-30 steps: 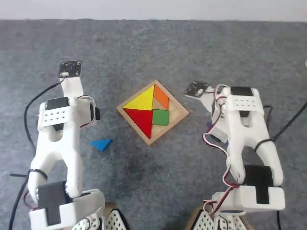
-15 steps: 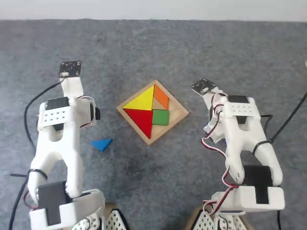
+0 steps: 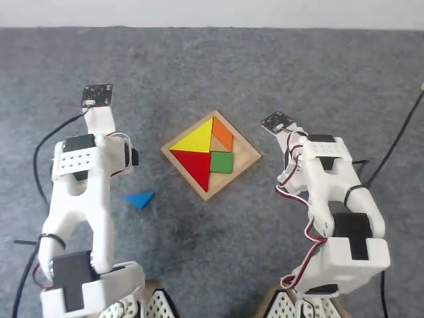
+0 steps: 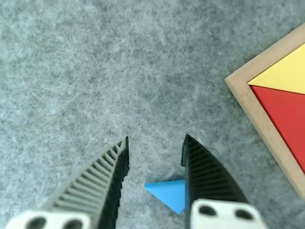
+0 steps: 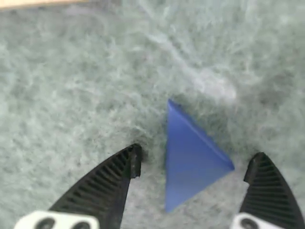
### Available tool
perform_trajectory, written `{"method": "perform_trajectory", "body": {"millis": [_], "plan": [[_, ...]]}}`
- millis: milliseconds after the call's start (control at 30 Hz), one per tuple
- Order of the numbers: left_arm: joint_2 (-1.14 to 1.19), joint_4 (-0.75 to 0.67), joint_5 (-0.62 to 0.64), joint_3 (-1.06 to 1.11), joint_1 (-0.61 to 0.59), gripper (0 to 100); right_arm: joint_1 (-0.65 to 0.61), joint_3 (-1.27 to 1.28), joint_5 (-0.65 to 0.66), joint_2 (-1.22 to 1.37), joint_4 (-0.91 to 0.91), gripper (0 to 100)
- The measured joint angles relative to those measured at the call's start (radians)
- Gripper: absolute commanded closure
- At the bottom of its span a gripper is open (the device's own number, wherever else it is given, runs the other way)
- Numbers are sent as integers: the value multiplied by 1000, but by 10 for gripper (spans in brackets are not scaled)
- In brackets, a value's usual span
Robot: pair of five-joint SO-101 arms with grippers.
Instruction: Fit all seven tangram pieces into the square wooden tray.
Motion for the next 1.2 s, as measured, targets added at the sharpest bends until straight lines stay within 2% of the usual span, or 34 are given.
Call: {"method": "perform_trajectory", "body": {"millis": [133, 467, 600, 833, 1033, 1200], "plan": [[0, 0, 0, 0, 0, 819, 0, 0, 37, -2, 0, 846], [0, 0, 0, 0, 0, 819, 3, -34, 15, 5, -11, 849], [0, 0, 0, 0, 0, 819, 3, -110, -66, 17, 46, 849], [0, 0, 0, 0, 0, 819, -46, -394, -244, 38, 222, 849], [0, 0, 0, 0, 0, 819, -222, -503, -443, 37, 249, 848], [0, 0, 0, 0, 0, 819, -379, -526, -611, 77, 173, 848]]}}
